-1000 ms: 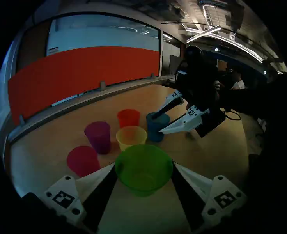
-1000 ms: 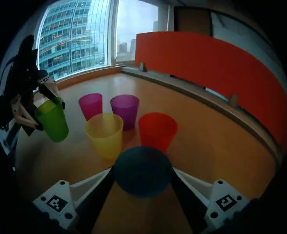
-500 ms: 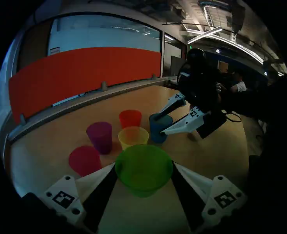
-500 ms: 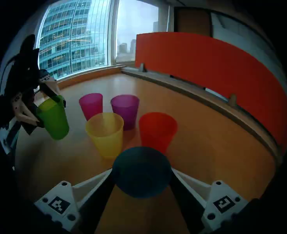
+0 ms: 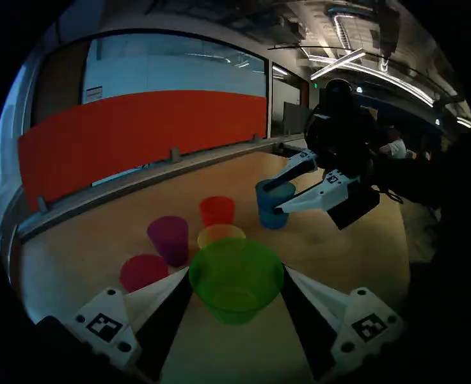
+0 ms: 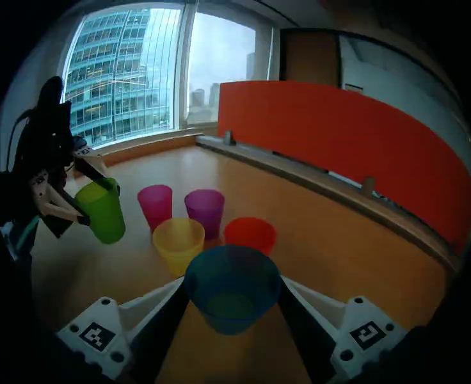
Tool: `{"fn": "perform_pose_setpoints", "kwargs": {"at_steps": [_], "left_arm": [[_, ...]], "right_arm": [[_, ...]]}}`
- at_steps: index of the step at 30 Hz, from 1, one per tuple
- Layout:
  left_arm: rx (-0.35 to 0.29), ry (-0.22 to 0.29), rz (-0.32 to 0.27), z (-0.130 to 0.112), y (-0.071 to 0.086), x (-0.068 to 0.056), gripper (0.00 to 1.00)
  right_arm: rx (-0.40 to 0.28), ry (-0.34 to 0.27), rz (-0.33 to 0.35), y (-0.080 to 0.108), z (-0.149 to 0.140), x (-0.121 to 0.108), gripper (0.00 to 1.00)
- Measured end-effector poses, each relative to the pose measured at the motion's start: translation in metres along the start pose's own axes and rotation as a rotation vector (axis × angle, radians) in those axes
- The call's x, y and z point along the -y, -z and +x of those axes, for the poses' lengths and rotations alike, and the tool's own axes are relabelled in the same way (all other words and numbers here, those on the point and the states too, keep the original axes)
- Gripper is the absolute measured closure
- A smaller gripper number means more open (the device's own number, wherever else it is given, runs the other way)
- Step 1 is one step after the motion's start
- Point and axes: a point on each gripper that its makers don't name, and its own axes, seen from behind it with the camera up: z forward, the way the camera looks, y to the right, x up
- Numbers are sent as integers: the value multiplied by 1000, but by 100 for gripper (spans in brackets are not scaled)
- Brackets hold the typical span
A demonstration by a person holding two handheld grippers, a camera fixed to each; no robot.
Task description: Pour water
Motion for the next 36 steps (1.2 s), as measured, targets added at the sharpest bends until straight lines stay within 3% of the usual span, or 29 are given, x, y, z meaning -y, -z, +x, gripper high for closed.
{"fn": "perform_pose_setpoints", "kwargs": {"at_steps": [17, 29, 36], "left_arm": [[-127, -16, 35, 51, 15, 5, 10], [-211, -31, 69, 87, 32, 18, 11], [-231, -37, 68, 96, 37, 18, 10]], "right_arm": [[-174, 21, -21, 35, 59, 9, 8], [-285, 34, -47, 53, 97, 13, 8], [-344, 35, -55, 63, 118, 13, 8]]}}
